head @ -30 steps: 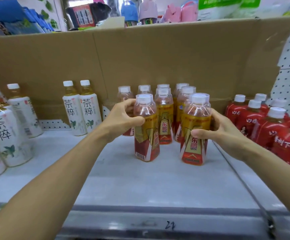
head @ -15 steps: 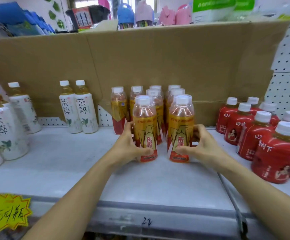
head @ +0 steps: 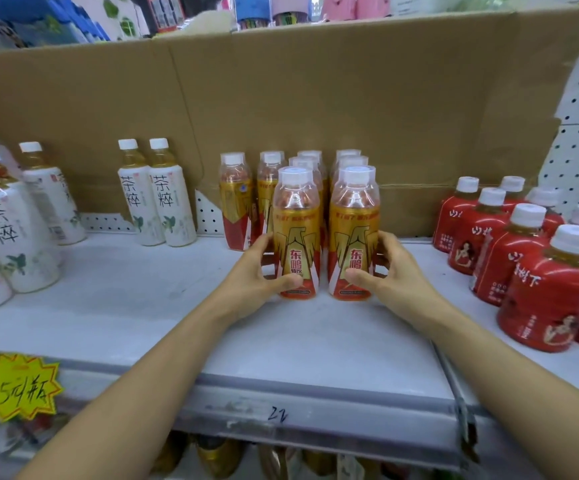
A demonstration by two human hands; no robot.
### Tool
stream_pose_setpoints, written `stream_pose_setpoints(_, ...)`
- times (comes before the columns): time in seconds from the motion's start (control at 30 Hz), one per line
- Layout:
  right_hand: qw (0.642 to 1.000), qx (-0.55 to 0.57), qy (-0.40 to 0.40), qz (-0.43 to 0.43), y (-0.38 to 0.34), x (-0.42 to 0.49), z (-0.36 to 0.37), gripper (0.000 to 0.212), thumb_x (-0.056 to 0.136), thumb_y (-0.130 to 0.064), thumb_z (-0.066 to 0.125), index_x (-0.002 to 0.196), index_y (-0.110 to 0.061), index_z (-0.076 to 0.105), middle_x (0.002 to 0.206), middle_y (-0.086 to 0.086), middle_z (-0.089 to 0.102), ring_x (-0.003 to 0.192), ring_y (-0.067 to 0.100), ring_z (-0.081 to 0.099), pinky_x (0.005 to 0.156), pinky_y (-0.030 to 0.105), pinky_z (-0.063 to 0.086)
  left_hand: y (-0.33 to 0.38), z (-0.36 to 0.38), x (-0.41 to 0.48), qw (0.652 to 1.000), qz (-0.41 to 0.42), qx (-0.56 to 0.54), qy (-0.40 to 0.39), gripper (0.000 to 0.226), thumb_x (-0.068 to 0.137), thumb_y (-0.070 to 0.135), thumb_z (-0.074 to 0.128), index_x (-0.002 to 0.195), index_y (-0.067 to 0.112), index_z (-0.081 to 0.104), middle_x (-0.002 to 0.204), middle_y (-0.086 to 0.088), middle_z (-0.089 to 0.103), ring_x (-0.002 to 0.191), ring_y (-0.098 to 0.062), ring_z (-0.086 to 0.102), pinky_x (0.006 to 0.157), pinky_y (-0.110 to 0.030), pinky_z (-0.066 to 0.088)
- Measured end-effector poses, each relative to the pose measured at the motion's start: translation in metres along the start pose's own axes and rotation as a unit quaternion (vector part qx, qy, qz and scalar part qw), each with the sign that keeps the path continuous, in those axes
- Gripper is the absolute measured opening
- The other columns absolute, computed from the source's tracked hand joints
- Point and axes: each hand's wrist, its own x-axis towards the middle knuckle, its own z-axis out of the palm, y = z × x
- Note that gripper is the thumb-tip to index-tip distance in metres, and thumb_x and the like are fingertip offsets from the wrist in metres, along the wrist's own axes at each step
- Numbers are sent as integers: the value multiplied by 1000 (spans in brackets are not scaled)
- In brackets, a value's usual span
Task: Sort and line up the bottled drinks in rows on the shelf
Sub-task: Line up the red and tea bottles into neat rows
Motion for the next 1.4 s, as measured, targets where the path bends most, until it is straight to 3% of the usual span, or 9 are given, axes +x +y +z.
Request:
stream_pose_setpoints(0.2,988,1,126,-89,-28,-5,-4,67,91,-33,67,147,-27,30,140,-7,48,128,9,48,107,43,45,1,-8,-2,998,20,-16,51,53,92,40,64,139,29,44,126,15,57,115,-1,54,95,-23,49)
stream_pose_setpoints(0.37,951,-86,203,-214,-96,15,-5,45,98,-29,57,140,-20,44,139,-6,48,128,9,48,107,40,45,-1,-46,22,991,59,-8,120,39,97,31,62,132,23,48,120,12,58,104,5,55,74,-7,46)
stream_pose_setpoints(0.43,942,-150,180,-241,-132,32,5,38,99,-29,55,136,-20,50,133,-8,52,124,7,48,105,34,44,-2,-68,38,987,64,-9,144,39,97,29,62,133,22,48,122,11,55,102,4,54,71,-5,45)
stream_pose_setpoints(0.5,943,-204,116,-234,-165,59,22,36,99,-31,55,133,-21,54,131,-8,55,122,6,50,104,29,42,-5,-91,59,983,71,3,167,46,96,30,64,137,21,46,132,6,53,112,-4,52,88,-15,43)
stream_pose_setpoints(0.67,914,-388,-48,-111,-194,146,61,45,98,-32,56,141,-19,49,141,1,50,125,18,50,104,32,41,-12,-129,119,985,64,40,154,64,92,44,64,146,22,38,146,2,45,129,-16,48,108,-39,42)
stream_pose_setpoints(0.93,858,-503,-96,38,-178,215,90,34,86,-25,69,117,-14,63,96,2,69,80,22,67,61,30,53,-11,-130,162,993,95,42,53,71,80,44,78,137,28,39,126,1,60,109,-20,62,93,-45,55)
stream_pose_setpoints(1.07,851,-508,-123,59,-179,213,89,50,79,-41,76,122,-20,60,102,1,69,82,23,69,68,37,59,-14,-135,160,992,102,27,68,64,76,33,85,127,24,47,111,4,64,98,-14,64,86,-40,58)
stream_pose_setpoints(1.17,855,-505,-111,21,-182,204,91,42,82,-36,75,118,-20,61,106,0,66,85,19,65,63,29,52,-19,-146,148,995,74,-35,62,64,77,25,84,129,20,48,114,1,65,101,-15,65,86,-38,58)
stream_pose_setpoints(1.4,871,-463,-157,-61,-197,162,94,47,83,-37,75,125,-20,62,102,-8,64,96,15,62,83,33,53,-22,-168,93,993,60,-89,58,47,83,4,71,125,17,55,107,-6,71,101,-19,68,82,-32,57)
